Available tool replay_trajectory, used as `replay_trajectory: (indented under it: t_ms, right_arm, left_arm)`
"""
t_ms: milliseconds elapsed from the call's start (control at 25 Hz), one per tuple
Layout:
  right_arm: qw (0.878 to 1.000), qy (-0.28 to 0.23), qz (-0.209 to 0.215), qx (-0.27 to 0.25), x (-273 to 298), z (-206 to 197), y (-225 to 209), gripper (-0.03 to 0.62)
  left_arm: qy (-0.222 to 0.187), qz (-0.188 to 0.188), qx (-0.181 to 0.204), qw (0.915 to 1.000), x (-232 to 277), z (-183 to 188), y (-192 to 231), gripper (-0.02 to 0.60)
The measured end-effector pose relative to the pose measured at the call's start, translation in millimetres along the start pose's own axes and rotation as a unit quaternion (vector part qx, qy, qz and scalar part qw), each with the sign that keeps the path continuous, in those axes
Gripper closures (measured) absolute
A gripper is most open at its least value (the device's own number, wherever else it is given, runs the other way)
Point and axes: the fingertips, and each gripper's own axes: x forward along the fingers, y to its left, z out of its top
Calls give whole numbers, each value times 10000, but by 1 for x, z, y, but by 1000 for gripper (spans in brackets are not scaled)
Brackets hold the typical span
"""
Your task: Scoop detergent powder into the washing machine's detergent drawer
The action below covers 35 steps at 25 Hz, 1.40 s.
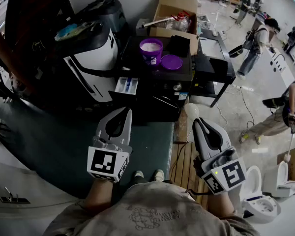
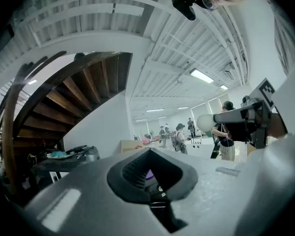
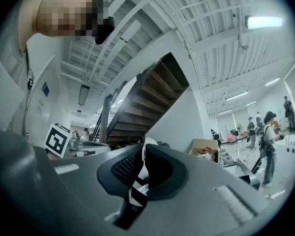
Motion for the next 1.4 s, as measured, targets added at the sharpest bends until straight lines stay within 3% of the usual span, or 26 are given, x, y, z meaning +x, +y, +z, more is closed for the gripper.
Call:
replay_trajectory:
  t_ms: [320,720,880,1400]
  right_arm:
    - [9998,-72,53,153,-1,0,-9,557]
    - [10000,-77,3,15,-7,3,-24,557]
    - [9998,-10,-195,-62,-7,0,-37,557]
    - [9999,28,-117,-8,27,-6,-43,557]
  left_arm:
    - [-131,72,45,9999,10,15,-7,581]
    - [135,-100,195,9997,16,4,-17,581]
    - [242,-20,355,9991,17,-2,-11,581]
    - [178,-87,203,9996,43,-9,13,581]
